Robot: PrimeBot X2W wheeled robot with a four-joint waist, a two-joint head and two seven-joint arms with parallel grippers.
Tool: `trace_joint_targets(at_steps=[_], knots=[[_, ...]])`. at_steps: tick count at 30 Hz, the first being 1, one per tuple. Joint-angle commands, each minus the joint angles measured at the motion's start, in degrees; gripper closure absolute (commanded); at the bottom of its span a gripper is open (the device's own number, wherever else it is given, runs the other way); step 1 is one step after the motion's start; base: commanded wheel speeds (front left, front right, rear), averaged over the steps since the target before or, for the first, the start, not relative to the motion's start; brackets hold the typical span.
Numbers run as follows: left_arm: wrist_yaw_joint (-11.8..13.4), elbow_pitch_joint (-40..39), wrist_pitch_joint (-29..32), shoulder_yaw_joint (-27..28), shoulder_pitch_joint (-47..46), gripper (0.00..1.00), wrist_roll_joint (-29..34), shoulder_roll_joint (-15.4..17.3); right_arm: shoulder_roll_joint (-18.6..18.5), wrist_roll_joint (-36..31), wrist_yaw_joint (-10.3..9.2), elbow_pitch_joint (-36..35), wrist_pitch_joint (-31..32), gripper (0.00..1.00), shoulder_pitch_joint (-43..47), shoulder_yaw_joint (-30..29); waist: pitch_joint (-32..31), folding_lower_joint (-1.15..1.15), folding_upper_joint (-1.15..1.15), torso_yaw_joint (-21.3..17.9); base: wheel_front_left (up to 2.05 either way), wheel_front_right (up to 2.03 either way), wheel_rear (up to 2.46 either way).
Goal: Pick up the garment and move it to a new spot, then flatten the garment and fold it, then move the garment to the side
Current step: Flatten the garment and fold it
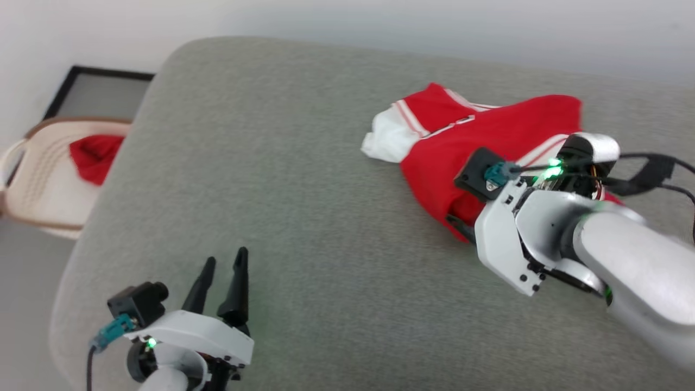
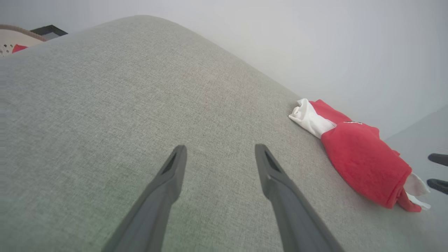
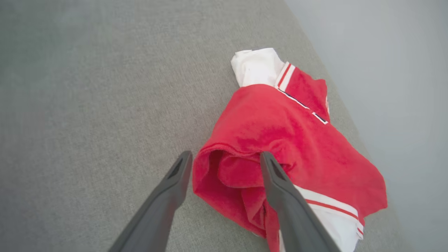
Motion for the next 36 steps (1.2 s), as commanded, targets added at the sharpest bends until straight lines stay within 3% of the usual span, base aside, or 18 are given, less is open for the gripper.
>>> trace_joint_targets(at_steps=[1, 9, 15, 16, 18, 23, 26, 32, 36], knots=[[-0.6, 0.1, 0.0, 0.5, 0.6, 0.0, 0.7, -0.8, -0.4, 1.1, -0.08, 0.7, 0.4, 0.0, -1.7, 1.5, 1.6, 0.0, 0.0, 3.0, 0.0, 0.0, 0.0], [-4.1, 2.9, 0.0, 3.1, -0.2, 0.0, 3.4, -5.9, -1.8, 3.6, -0.08, 6.5, 3.3, 0.0, -10.7, 13.4, 4.0, 0.0, 0.0, 5.5, 0.0, 0.0, 0.0], [-6.9, 5.6, 0.0, 5.1, -1.3, 0.0, 5.2, -8.9, -2.0, 3.4, -0.08, 8.8, 3.3, 0.0, -12.0, 15.7, 5.4, 0.0, 0.0, 6.9, 0.0, 0.0, 0.0], [-7.3, 6.1, 0.0, 5.5, -1.4, 0.0, 5.5, -9.4, -2.0, 3.6, -0.08, 8.8, 3.3, 0.15, -11.9, 15.8, 5.6, 0.0, 0.0, 7.0, 0.0, 0.0, 0.0], [-8.1, 6.9, 0.0, 6.2, -1.4, 0.0, 6.1, -10.2, -2.0, 3.1, -0.08, 9.3, 4.5, 1.0, -11.6, 15.8, 6.0, 0.0, 0.0, 7.2, 0.0, 0.0, 0.0], [-9.2, 8.4, 0.0, 7.4, -1.7, 0.0, 7.4, -11.4, -2.3, 3.1, -0.08, 9.0, 4.8, 1.0, -10.6, 15.8, 6.2, 0.0, 0.0, 7.3, 0.0, 0.0, 0.0], [-10.1, 9.7, 0.0, 8.5, -1.8, 0.0, 8.5, -12.0, -1.9, 5.1, -0.08, 10.7, 0.2, 1.0, -11.8, 14.8, 5.7, 0.0, 0.0, 6.7, 0.0, 0.0, 0.0], [-10.5, 10.2, 0.0, 9.7, -1.2, 0.0, 9.5, -11.7, -0.2, 9.5, -0.08, 13.7, -8.2, 1.0, -9.5, 6.1, 4.3, 0.0, 0.0, 5.1, 0.0, 0.0, 0.0], [-10.2, 9.8, 0.0, 10.5, -0.7, 0.0, 10.1, -11.0, 0.5, 10.6, -0.08, 14.7, -14.6, 1.0, -6.5, -2.8, 3.7, 0.0, 0.0, 3.6, 0.0, 0.0, 0.0]])
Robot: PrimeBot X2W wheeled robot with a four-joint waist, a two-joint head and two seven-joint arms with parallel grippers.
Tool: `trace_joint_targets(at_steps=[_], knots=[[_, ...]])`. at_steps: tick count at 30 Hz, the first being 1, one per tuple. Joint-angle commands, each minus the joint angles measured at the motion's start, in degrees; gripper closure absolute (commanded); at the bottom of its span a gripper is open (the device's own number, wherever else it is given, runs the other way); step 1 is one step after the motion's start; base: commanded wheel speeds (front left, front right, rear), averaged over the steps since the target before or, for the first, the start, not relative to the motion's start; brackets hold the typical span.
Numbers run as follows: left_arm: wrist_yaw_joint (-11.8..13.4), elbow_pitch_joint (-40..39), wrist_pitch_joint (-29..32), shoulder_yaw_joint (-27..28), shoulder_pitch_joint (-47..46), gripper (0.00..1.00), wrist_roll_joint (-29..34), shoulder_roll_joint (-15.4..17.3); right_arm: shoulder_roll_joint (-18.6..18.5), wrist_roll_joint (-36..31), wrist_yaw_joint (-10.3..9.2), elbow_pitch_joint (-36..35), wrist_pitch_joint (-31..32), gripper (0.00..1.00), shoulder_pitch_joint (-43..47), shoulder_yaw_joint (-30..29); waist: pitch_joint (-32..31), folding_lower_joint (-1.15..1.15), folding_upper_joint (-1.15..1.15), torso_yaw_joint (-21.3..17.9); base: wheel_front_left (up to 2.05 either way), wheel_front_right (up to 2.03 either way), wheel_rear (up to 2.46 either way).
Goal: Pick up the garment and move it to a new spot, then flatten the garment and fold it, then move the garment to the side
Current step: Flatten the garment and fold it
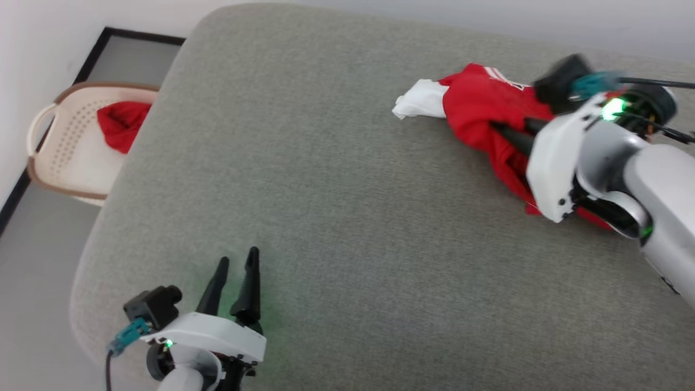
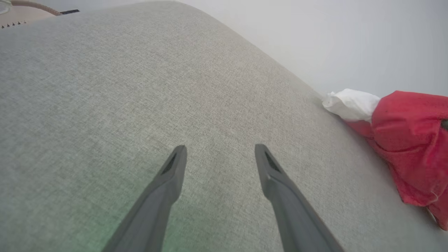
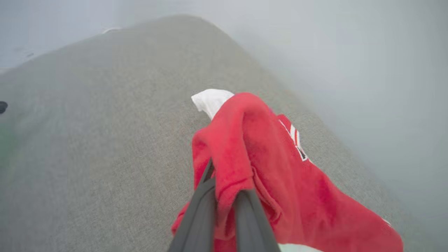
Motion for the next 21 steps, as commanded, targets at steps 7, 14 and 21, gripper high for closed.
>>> trace_joint_targets(at_steps=[7, 14, 21], knots=[[1.1, -1.9, 0.2, 1.2, 1.4, 0.0, 0.5, 1.7, -0.9, -2.0, -0.08, -2.9, -5.3, 1.0, 13.2, -15.1, -0.5, 0.0, 0.0, -4.2, 0.0, 0.0, 0.0], [1.8, -3.7, 0.9, 1.5, 2.1, 0.0, 0.3, 3.0, 4.9, -3.3, -0.08, -8.7, -8.4, 1.0, 30.6, -37.2, -0.4, 0.0, 0.0, -7.7, 0.0, 0.0, 0.0], [2.5, -6.1, 2.2, 1.2, 1.6, 0.0, 0.9, 4.0, 16.2, -3.5, -0.07, -15.3, -4.4, 1.0, 44.8, -51.9, -0.3, 0.0, 0.0, -9.4, 0.0, 0.0, 0.0]])
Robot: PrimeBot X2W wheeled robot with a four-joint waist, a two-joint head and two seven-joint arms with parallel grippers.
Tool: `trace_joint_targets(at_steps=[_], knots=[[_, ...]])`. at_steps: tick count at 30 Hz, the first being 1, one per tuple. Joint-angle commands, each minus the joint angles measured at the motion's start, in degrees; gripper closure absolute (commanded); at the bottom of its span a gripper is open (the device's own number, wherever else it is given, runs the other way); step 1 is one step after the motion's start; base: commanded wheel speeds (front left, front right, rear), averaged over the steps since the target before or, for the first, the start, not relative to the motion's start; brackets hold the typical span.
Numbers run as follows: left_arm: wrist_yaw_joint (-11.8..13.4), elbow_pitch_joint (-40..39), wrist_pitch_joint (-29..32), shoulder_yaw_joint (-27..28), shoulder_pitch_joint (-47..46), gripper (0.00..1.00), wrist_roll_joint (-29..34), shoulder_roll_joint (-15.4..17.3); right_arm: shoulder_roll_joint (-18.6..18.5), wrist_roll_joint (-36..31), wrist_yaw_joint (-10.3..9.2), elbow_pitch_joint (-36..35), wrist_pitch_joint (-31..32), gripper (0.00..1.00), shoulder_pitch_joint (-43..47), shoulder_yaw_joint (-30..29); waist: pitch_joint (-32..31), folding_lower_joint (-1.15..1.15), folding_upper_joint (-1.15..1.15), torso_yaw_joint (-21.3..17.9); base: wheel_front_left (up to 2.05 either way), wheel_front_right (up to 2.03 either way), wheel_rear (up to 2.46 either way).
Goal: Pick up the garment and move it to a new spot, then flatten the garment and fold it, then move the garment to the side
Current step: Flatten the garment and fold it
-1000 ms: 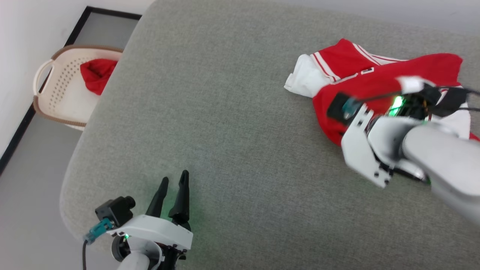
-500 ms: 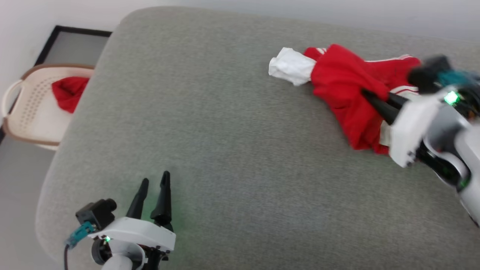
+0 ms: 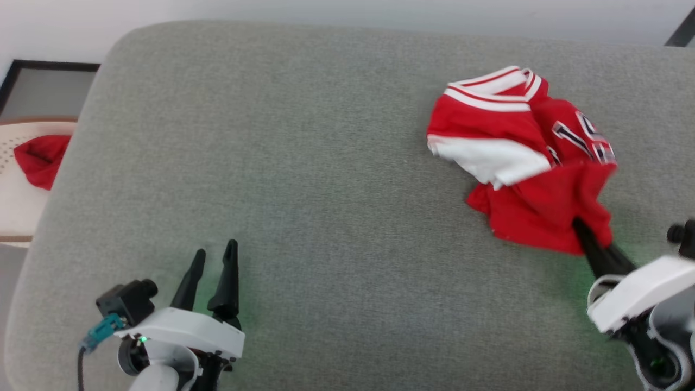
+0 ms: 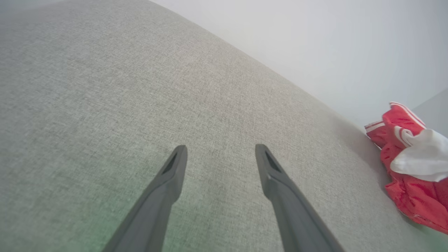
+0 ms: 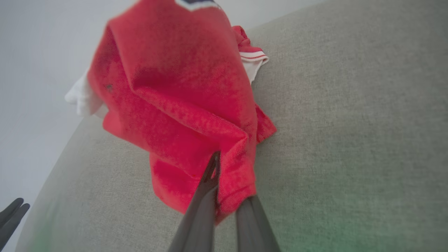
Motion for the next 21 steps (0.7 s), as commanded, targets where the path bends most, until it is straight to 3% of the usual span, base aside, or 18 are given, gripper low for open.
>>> trace_joint_targets(at_steps=[1, 8, 9, 11, 12, 13, 17, 21], knots=[[0.3, -0.3, 0.1, 0.1, -0.2, 0.0, 0.4, 0.2, 0.6, -0.3, -0.06, -0.5, 0.6, 1.0, 0.7, -0.9, 0.2, 0.0, 0.0, -0.5, 0.0, 0.0, 0.0], [0.9, -2.8, 1.9, -0.1, -1.5, 0.0, 0.8, 1.9, 7.2, -4.3, -0.06, -1.9, 1.7, 1.0, 3.7, -3.2, 0.4, 0.0, 0.0, -2.0, 0.0, 0.0, 0.0], [0.8, -3.2, 2.4, -0.1, -1.8, 0.0, 0.7, 2.3, 7.8, -4.9, -0.06, -1.8, 1.2, 0.91, 3.5, -3.6, 0.3, 0.0, 0.0, -2.3, 0.0, 0.0, 0.0], [0.6, -4.3, 3.4, 0.0, -2.4, 0.0, 0.6, 3.3, 8.5, -5.9, -0.06, -1.8, 0.3, 0.51, 3.1, -3.6, 0.2, 0.0, 0.0, -2.9, 0.0, 0.0, 0.0], [0.3, -4.9, 4.0, 0.2, -2.6, 0.0, 0.3, 3.8, 8.8, -6.4, -0.06, -1.9, -0.3, 0.04, 3.0, -3.7, 0.2, 0.0, 0.0, -3.2, 0.0, 0.0, 0.0], [0.0, -5.6, 4.7, 0.2, -3.0, 0.0, 0.1, 4.4, 8.9, -6.8, -0.06, -2.2, -1.0, 0.0, 3.0, -3.7, 0.0, 0.0, 0.0, -3.5, 0.0, 0.0, 0.0], [-0.9, -9.1, 9.0, 0.6, -5.4, 0.0, -0.6, 8.1, 9.3, -7.5, -0.06, -3.9, -2.9, 0.0, 4.0, -4.2, -0.6, 0.0, 0.0, -5.0, 0.0, 0.0, 0.0], [-1.8, -12.8, 17.8, -0.3, -8.3, 0.0, -3.1, 11.8, 9.6, -7.7, -0.06, -7.7, -3.9, 0.0, 5.6, -4.6, -1.0, 0.0, 0.0, -6.8, 0.0, 0.0, 0.0]])
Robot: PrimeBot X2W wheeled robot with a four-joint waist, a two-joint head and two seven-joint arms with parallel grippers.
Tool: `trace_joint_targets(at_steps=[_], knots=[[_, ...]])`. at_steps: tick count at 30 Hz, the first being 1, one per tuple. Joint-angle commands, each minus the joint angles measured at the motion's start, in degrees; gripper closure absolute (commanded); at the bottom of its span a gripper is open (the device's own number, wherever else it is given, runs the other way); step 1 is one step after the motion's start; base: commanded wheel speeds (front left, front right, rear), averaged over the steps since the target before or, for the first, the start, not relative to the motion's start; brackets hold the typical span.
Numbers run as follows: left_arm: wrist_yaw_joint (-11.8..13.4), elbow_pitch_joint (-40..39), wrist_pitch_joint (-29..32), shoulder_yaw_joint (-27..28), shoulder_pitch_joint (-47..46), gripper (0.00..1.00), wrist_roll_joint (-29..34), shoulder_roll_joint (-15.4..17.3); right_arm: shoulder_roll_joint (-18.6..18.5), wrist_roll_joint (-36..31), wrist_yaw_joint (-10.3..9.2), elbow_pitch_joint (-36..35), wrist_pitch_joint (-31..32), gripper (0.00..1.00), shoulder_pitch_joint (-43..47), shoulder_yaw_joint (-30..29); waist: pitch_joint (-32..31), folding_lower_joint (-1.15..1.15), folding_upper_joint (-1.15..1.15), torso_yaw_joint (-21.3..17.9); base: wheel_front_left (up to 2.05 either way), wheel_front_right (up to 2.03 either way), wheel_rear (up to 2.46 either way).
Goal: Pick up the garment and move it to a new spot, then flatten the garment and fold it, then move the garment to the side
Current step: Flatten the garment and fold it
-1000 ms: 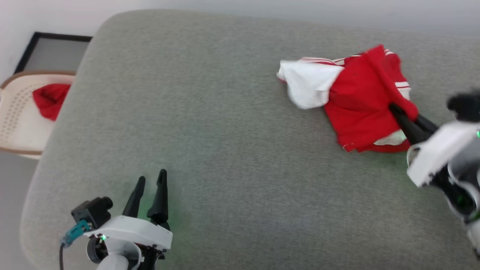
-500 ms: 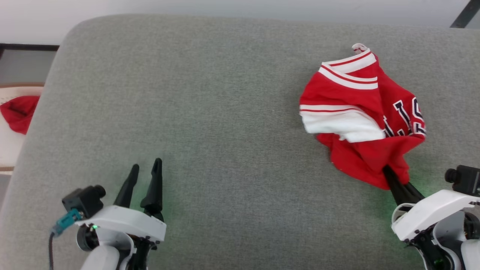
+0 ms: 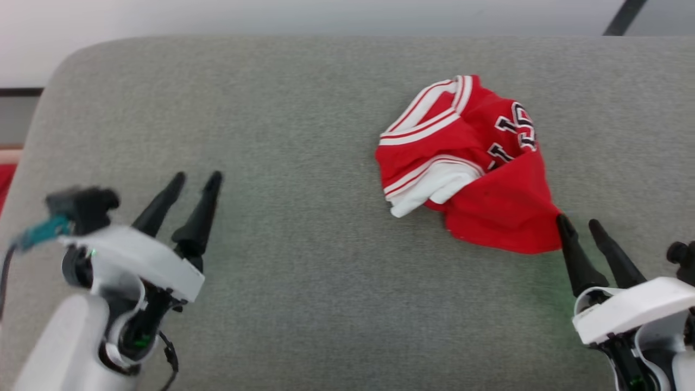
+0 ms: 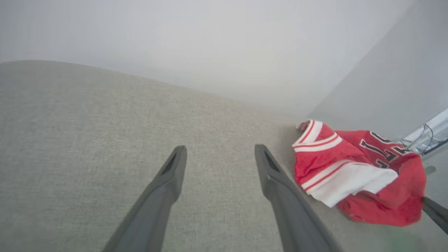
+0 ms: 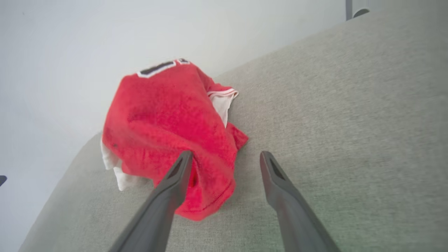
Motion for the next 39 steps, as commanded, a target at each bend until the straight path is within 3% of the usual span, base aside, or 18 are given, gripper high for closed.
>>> trace_joint_targets(at_steps=[1, 10, 13, 20, 33, 34, 35, 39], knots=[[-0.3, -0.6, 2.3, -0.5, -0.9, 0.0, -0.7, 0.7, 0.2, -0.2, -0.06, -1.0, -0.3, 0.0, 0.9, -0.3, -0.4, 0.0, 0.0, -1.4, 0.0, 0.0, 0.0], [-0.3, -4.5, 36.4, -11.8, -8.8, 0.0, -9.3, 6.0, 1.1, -0.7, -0.06, -9.4, -0.6, 0.0, 3.6, -2.3, -0.5, 0.0, 0.0, -5.3, 0.0, 0.0, 0.0], [-0.2, -3.7, 42.5, -15.0, -13.2, 0.0, -9.2, 5.5, 1.4, -0.3, -0.06, -10.3, -0.8, 0.0, 3.8, -2.6, 0.0, 0.0, 0.0, -6.6, 0.0, 0.0, 0.0], [-1.1, 3.9, 46.3, -19.1, -21.7, 0.0, -7.5, 0.8, 1.9, 0.7, -0.06, -9.3, -2.2, 0.0, 2.9, -0.6, 2.0, 0.0, 0.0, -10.5, 0.0, 0.0, 0.0], [-3.3, 16.4, 44.2, -22.4, -27.9, 0.0, -4.6, -2.1, 2.1, 2.9, -0.06, -6.2, -6.2, 0.0, 1.9, 1.7, 4.6, 0.0, 0.0, -16.1, 0.0, 0.0, 0.0], [-3.6, 17.0, 43.9, -22.9, -28.2, 0.66, -4.2, -1.8, 2.1, 3.0, -0.06, -6.0, -6.3, 0.0, 2.1, 1.8, 4.6, 0.0, 0.0, -16.2, 0.0, 0.0, 0.0], [-3.7, 17.7, 43.7, -23.3, -28.5, 1.0, -3.9, -1.5, 2.1, 3.1, -0.06, -5.8, -6.6, 0.0, 2.1, 1.9, 4.6, 0.0, 0.0, -16.4, 0.0, 0.0, 0.0], [-4.1, 19.0, 41.8, -23.6, -30.7, 1.0, -2.6, 0.3, 2.1, 3.3, -0.06, -5.4, -7.1, 0.0, 2.5, 1.7, 4.2, 0.0, 0.0, -16.3, 0.0, 0.0, 0.0]])
